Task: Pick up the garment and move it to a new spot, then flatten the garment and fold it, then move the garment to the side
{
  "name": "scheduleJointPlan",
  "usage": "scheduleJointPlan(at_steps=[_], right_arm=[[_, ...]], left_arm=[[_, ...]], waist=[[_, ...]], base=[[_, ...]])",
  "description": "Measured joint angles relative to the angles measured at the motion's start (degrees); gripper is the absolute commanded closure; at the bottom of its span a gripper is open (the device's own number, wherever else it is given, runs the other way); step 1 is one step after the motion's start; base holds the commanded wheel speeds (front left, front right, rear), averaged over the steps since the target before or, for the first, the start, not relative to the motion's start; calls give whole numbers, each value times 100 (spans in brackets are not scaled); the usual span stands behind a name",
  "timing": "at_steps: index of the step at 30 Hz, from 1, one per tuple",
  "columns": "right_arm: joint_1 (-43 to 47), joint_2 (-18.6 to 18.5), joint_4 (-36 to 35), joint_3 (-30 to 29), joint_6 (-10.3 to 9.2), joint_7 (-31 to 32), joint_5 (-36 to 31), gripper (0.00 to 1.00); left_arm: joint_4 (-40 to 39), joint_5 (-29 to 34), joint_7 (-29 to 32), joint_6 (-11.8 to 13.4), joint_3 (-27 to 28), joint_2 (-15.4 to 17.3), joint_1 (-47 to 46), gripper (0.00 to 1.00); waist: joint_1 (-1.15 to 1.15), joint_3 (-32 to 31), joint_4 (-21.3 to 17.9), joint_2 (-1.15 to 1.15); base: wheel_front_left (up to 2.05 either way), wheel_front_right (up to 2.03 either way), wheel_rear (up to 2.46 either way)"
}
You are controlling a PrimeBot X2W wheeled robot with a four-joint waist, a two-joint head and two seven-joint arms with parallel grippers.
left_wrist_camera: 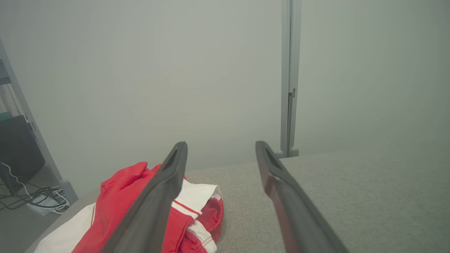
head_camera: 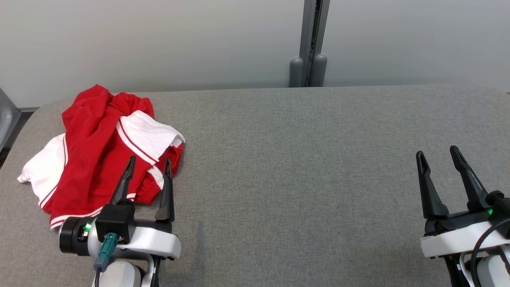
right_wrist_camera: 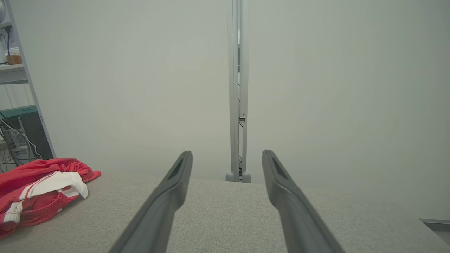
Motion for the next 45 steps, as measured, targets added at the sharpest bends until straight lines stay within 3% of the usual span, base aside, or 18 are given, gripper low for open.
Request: scheduleJointPlan(at_steps=[21, 45], right_arm=[[2, -48, -119, 147, 0, -1, 167, 0], [112, -79, -159, 510, 0, -8, 333, 0]], left_arm=[[70, -96, 0, -7, 109, -7, -54, 0], [236, -304, 0, 85, 221, -7, 29, 0]], waist=[[0, 41, 185, 0], [0, -49, 1334, 0]], base=[[0, 0, 0], [0, 0, 0]])
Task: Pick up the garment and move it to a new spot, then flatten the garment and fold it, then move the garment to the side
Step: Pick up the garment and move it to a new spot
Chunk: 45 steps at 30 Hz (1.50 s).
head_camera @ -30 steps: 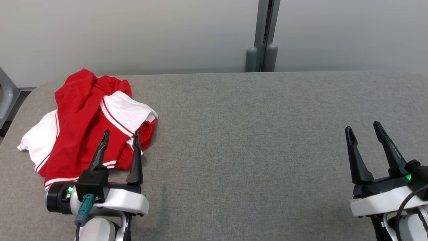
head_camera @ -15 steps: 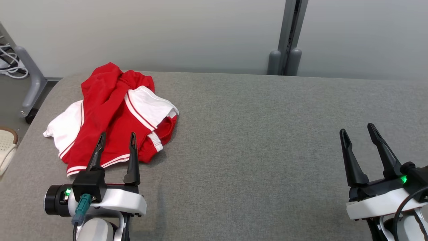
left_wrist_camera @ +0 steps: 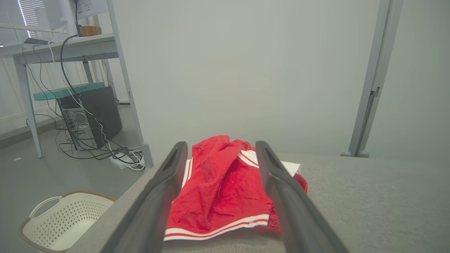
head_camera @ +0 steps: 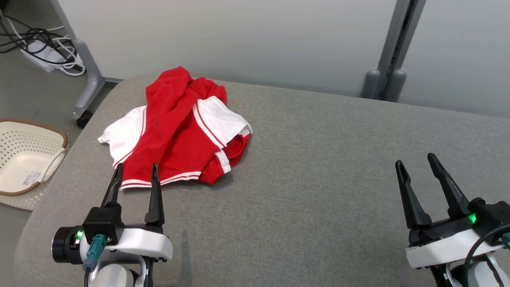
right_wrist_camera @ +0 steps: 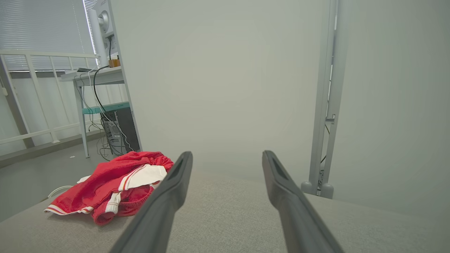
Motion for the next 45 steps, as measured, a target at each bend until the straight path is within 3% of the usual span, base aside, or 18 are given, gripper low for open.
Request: scheduleJointPlan(at_steps=[21, 35, 45], right_arm=[[9, -41, -66, 88, 0, 0, 38, 0], [2, -42, -51, 158, 0, 0, 56, 0], [-99, -86, -73, 233, 0, 0, 74, 0]], left_arm=[[126, -163, -1, 49, 40, 0, 127, 0], [307, -303, 0, 29, 99, -2, 111, 0], [790, -444, -8, -322, 234, 114, -563, 0]], waist=[[0, -16, 1061, 0], [0, 16, 932, 0], [0, 172, 663, 0]], base=[[0, 0, 0], [0, 0, 0], [0, 0, 0]])
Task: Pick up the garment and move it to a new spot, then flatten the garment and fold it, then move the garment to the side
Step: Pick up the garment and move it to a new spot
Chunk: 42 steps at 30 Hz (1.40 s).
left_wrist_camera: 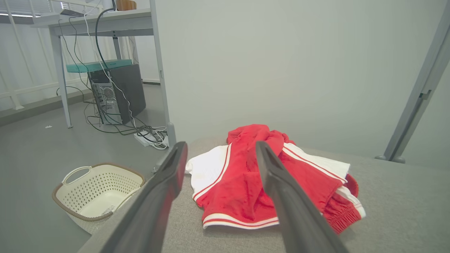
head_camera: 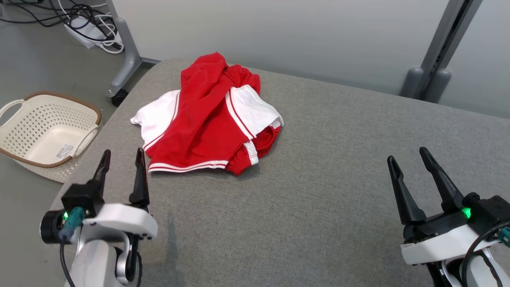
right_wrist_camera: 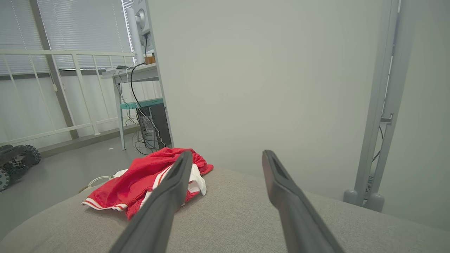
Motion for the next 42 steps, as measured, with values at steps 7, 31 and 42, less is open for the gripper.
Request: scheduleJointPlan(at_steps=[7, 31, 42], right_arm=[[-244, -75, -45, 55, 0, 0, 71, 0], [-948, -141, -101, 107, 0, 0, 225, 0], [-938, -91, -91, 57, 0, 0, 225, 0]], left_arm=[[899, -326, 1045, -396, 33, 322, -1378, 0], [3879, -947, 4112, -880, -294, 1573, -3900, 0], [4324, -916, 4343, -776, -386, 1809, -3991, 100]], waist=[[0, 379, -402, 0], [0, 1459, -2058, 0], [0, 1432, -2380, 0]], base=[[0, 0, 0], [0, 0, 0], [0, 0, 0]])
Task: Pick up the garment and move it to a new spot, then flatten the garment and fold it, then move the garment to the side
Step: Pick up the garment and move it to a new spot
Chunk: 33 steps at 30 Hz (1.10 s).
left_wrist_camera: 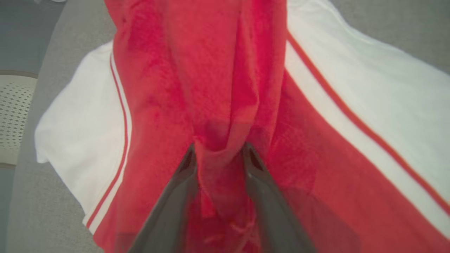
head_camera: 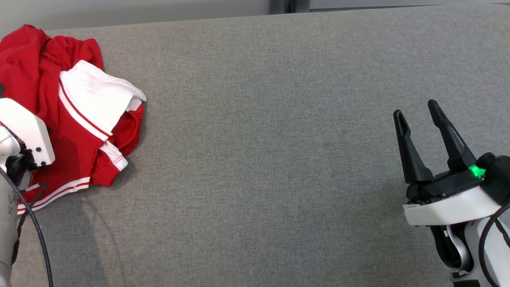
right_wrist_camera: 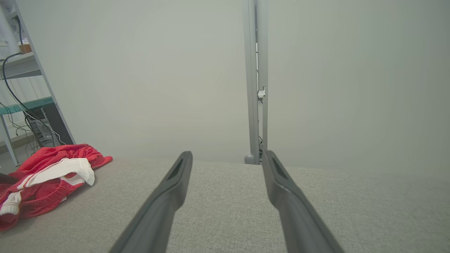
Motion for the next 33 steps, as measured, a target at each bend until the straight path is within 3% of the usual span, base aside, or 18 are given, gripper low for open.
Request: scheduleJointPlan(at_steps=[11, 17, 25, 33], right_arm=[[130, 87, 62, -30, 0, 0, -8, 0], [335, 123, 114, -79, 0, 0, -21, 0], [485, 215, 153, -63, 0, 0, -54, 0], [583, 345, 148, -177, 0, 0, -54, 0]], left_arm=[[-21, 0, -372, -105, -230, 57, -37, 100], [-587, 52, -844, -140, -582, 49, -246, 100], [-1769, -400, -996, -160, -1479, -131, -249, 100], [-3263, -1127, -820, -160, -2285, -287, -226, 100]], waist=[[0, -340, 33, 0], [0, -718, 152, 0], [0, -1091, 236, 0], [0, -1270, -39, 0]], base=[[0, 0, 0], [0, 0, 0], [0, 0, 0], [0, 0, 0]])
